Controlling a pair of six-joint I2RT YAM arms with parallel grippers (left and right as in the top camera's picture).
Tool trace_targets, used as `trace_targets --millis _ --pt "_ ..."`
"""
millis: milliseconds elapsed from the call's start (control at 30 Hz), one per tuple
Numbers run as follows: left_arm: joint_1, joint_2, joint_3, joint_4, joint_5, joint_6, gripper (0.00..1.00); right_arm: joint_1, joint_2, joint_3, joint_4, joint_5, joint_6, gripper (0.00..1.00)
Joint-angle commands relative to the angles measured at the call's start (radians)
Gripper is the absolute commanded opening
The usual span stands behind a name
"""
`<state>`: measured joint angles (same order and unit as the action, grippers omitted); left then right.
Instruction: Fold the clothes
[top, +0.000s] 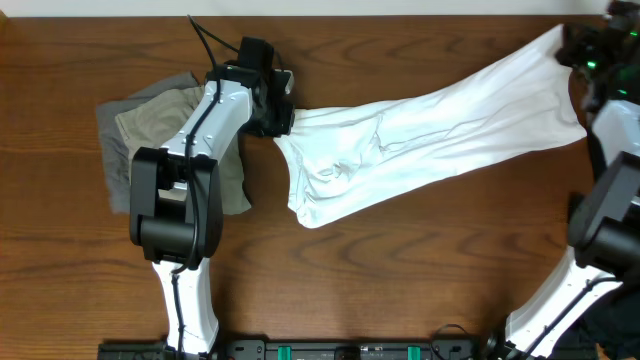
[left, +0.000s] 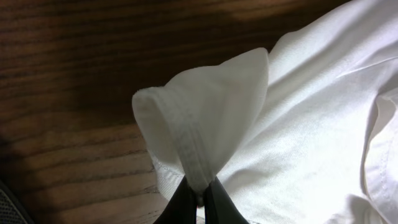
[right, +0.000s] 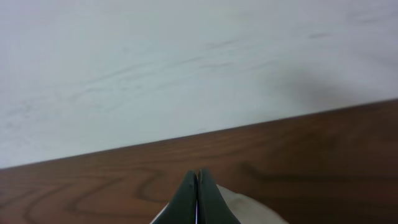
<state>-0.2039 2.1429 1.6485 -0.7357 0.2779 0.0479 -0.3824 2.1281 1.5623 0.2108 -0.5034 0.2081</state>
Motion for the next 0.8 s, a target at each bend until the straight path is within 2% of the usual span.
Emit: trace_targets --millis 0,467,767 --pt "0.002 -0.036 0.001 -0.003 0.000 -0.008 0.06 0.044 0.049 0.008 0.008 0.137 -0.049 0.01" --pt "0.002 -0.036 0.001 -0.002 0.029 -0.008 0.06 -0.007 0.144 0.008 0.063 0.151 0.013 0.02" --pt "0.002 -0.036 0.001 -0.002 0.029 -0.008 0.06 -0.150 0.144 0.008 0.051 -0.126 0.140 0.02"
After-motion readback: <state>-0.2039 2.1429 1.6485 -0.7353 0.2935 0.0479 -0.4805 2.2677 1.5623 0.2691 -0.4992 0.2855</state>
